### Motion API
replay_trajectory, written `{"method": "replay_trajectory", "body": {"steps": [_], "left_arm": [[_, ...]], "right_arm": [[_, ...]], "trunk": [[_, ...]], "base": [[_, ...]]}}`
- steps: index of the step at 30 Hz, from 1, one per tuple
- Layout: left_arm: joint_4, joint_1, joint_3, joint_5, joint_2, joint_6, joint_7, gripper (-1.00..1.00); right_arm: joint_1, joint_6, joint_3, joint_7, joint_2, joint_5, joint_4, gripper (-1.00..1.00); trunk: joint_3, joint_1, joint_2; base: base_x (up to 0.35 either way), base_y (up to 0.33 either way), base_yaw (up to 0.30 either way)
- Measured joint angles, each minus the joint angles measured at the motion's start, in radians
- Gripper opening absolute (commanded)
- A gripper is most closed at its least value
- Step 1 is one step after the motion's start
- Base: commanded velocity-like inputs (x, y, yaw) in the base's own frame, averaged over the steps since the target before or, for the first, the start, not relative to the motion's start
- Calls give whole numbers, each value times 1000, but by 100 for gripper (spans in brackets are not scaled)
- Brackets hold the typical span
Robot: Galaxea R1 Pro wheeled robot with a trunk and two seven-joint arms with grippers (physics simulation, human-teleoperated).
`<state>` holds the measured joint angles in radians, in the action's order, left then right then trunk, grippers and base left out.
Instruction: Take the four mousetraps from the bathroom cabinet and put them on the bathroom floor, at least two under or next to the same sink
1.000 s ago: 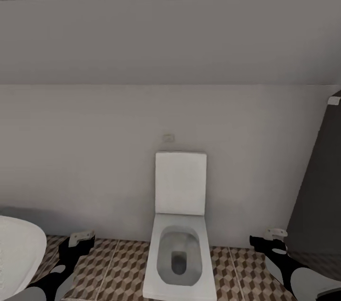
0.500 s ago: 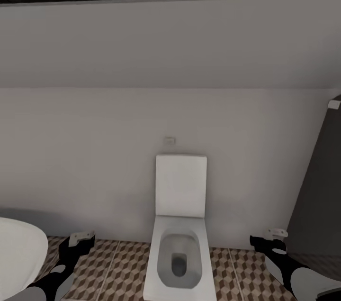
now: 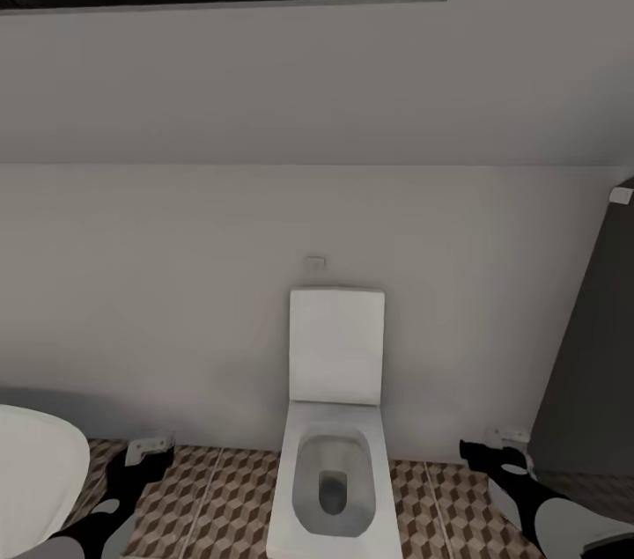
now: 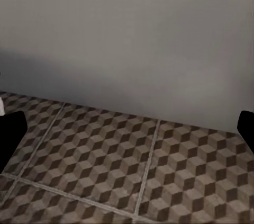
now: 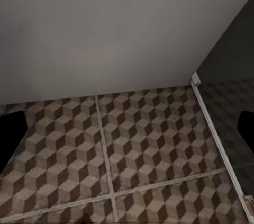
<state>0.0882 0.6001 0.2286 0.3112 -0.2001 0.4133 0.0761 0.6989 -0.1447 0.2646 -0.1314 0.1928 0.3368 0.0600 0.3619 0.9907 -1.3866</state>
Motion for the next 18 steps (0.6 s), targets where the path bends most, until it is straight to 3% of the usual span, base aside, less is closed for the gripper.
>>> {"method": "replay_trajectory", "body": {"steps": [5, 18], "left_arm": [[-39, -1, 0, 1, 7, 0, -1, 100], [-76, -6, 1, 2, 27, -8, -10, 100]], "right_arm": [[0, 0, 0, 0, -15, 0, -40, 100], [-36, 6, 1, 9, -25, 0, -87, 100]], "trunk": [[0, 0, 0], [-41, -50, 91]], "base": [[0, 0, 0], [0, 0, 0]]}}
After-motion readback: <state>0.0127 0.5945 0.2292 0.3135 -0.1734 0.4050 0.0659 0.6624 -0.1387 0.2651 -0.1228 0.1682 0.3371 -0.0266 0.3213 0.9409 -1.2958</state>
